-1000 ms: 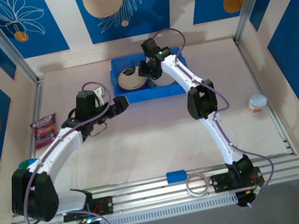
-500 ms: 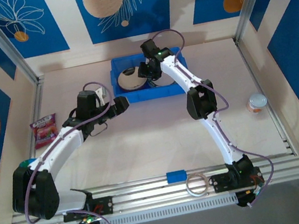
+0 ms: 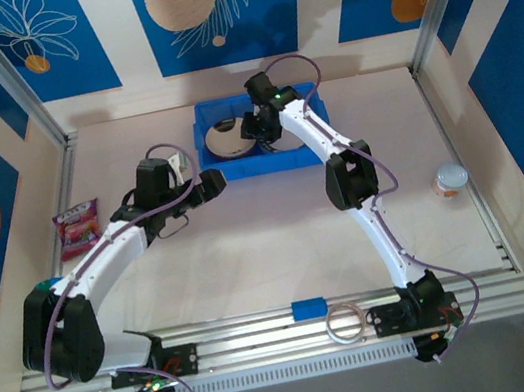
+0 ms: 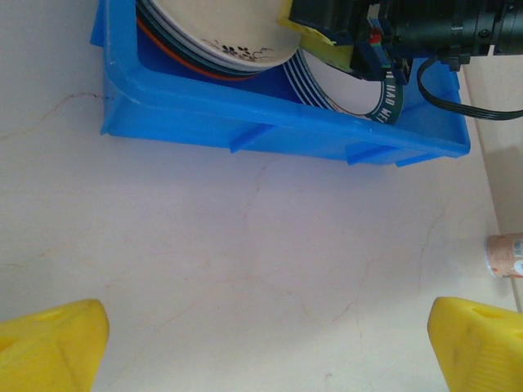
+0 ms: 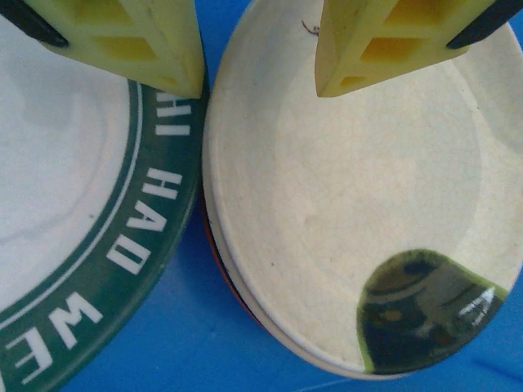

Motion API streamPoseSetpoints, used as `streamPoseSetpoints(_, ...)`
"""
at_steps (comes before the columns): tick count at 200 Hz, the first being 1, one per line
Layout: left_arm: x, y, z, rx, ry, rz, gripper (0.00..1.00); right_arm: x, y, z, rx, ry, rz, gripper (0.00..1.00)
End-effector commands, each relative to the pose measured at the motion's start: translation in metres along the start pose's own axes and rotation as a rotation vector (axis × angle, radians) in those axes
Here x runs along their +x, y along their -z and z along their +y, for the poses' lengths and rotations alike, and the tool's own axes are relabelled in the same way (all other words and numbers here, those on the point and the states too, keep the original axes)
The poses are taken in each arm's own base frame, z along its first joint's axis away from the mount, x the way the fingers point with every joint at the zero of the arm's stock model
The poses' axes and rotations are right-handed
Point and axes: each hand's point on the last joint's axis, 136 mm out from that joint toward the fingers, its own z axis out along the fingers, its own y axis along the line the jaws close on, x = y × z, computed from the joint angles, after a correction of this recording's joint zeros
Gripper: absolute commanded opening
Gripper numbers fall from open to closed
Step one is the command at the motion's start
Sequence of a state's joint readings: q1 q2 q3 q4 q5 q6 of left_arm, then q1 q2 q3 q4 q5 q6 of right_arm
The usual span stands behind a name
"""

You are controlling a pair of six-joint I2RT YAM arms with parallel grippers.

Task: Place the plates into the plastic bin on the countertop

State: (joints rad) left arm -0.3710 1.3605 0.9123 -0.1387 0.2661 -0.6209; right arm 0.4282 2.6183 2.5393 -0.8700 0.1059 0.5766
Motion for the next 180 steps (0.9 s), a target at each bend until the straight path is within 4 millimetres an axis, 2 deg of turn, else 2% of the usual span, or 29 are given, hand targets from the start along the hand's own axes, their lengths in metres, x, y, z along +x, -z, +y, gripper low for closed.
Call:
streamPoseSetpoints(1,-0.015,0.013,-0.008,-0.022,-0.073,-0.052,1.0,-0.029,0.055,0.018,-0.058,0.041,-0.118,0.42)
streamPoseSetpoints(43,-0.029,0.027,-0.009,-0.064,-0.12,-0.113,1.0,-0.039,0.118,0.037,-0.121,0.091,-0.2,0.43)
streamPoseSetpoints(61,-0.035,0.031,-0.007,-0.088,-0.129,-0.14,1.0,-0.034,0.143,0.041,-0.148,0.132,-0.23,0.45)
streamPoseSetpoints(75,-0.039,0.033,-0.002,-0.118,-0.147,-0.169,1.0,-0.022,0.16,0.044,-0.202,0.173,-0.252,0.48)
streamPoseSetpoints(83,-0.041,0.035,0.001,-0.136,-0.16,-0.188,1.0,-0.014,0.171,0.045,-0.24,0.202,-0.274,0.54)
streamPoseSetpoints(88,-0.043,0.036,0.004,-0.153,-0.166,-0.202,1.0,-0.008,0.178,0.045,-0.26,0.218,-0.29,0.61)
streamPoseSetpoints(96,-0.045,0.039,0.008,-0.179,-0.182,-0.226,1.0,0.003,0.189,0.044,-0.283,0.244,-0.311,0.84)
streamPoseSetpoints(99,-0.046,0.04,0.01,-0.189,-0.189,-0.241,1.0,0.008,0.192,0.042,-0.286,0.253,-0.315,0.95)
streamPoseSetpoints(101,-0.048,0.042,0.011,-0.197,-0.192,-0.251,1.0,0.012,0.193,0.041,-0.286,0.258,-0.317,1.0)
streamPoseSetpoints(120,-0.055,0.054,0.019,-0.25,-0.236,-0.35,1.0,0.04,0.211,0.025,-0.253,0.29,-0.337,0.99)
streamPoseSetpoints(141,-0.06,0.068,0.026,-0.282,-0.289,-0.457,1.0,0.065,0.218,-0.006,-0.144,0.287,-0.359,0.99)
streamPoseSetpoints(161,-0.055,0.074,0.027,-0.28,-0.388,-0.521,1.0,0.076,0.228,-0.033,-0.044,0.296,-0.451,0.99)
streamPoseSetpoints(180,-0.049,0.078,0.035,-0.309,-0.444,-0.553,1.0,0.082,0.235,-0.047,-0.003,0.351,-0.559,0.99)
